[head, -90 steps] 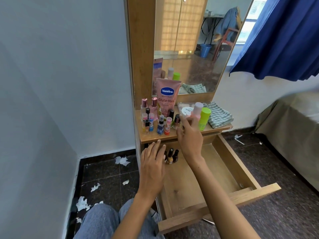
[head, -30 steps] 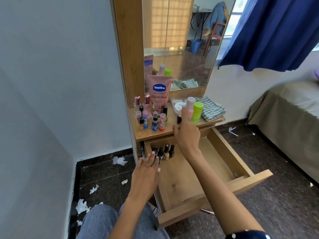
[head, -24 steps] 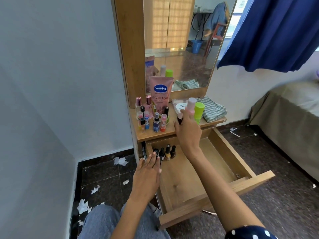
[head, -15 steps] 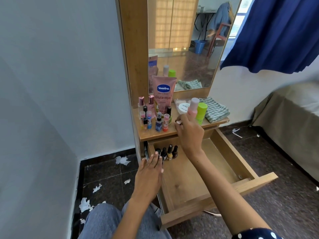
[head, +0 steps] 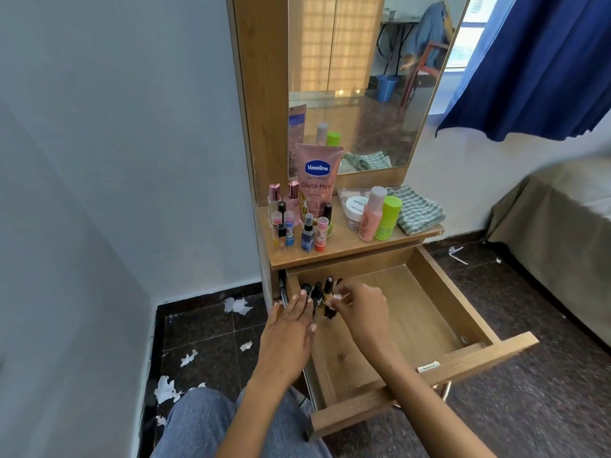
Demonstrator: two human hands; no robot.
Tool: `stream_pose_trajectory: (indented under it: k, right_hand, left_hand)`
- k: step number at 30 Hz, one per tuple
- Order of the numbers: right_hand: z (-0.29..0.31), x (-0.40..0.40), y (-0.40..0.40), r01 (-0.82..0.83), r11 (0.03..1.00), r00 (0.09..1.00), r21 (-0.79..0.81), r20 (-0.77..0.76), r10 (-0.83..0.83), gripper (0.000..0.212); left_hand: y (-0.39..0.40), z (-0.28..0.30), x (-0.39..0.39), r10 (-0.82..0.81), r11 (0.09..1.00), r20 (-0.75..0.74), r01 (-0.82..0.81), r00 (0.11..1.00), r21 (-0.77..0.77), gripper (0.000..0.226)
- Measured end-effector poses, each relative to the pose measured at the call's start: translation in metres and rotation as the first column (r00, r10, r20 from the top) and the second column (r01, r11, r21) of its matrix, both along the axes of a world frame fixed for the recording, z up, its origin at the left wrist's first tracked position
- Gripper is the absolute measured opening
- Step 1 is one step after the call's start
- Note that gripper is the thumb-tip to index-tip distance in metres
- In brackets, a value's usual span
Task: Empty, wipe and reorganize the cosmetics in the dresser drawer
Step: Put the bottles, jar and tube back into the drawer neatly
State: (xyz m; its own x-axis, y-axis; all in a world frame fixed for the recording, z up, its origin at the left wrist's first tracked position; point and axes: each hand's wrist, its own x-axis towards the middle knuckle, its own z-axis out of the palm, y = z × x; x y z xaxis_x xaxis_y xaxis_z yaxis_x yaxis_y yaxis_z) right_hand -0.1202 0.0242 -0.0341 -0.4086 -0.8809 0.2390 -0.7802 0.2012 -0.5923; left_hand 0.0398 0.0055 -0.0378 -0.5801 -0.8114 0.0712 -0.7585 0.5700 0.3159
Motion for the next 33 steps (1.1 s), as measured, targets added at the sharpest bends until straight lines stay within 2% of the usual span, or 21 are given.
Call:
stream_pose_trajectory:
  k: [6,27,30,33]
  right_hand:
    - [-0.008,0.003,-0.010,-0.038,0.997,0.999,0.071,0.015,0.037,0.010]
    - [-0.007,0.003,-0.009,-0.070,0.995,0.995,0.068,0.078,0.064,0.015]
    - [0.005,-0.006,-0.004,-0.040,0.999,0.990,0.008,0.133,0.039,0.021]
    - [0.024,-0.015,-0.007,-0.011,0.992,0.987,-0.129,0.160,0.031,0.014]
  left_hand:
    - [0.000,0.001,-0.001,0.003,1.000,0.011,-0.003,1.000,-0.014,0.049]
    - [0.001,0.007,-0.005,0.015,1.000,0.047,-0.015,0.999,-0.008,0.051]
    - [0.001,0.008,-0.005,0.017,1.000,0.053,-0.017,0.998,0.003,0.051]
    - [-0.001,0.010,-0.007,0.011,1.000,0.069,-0.010,0.998,-0.007,0.052]
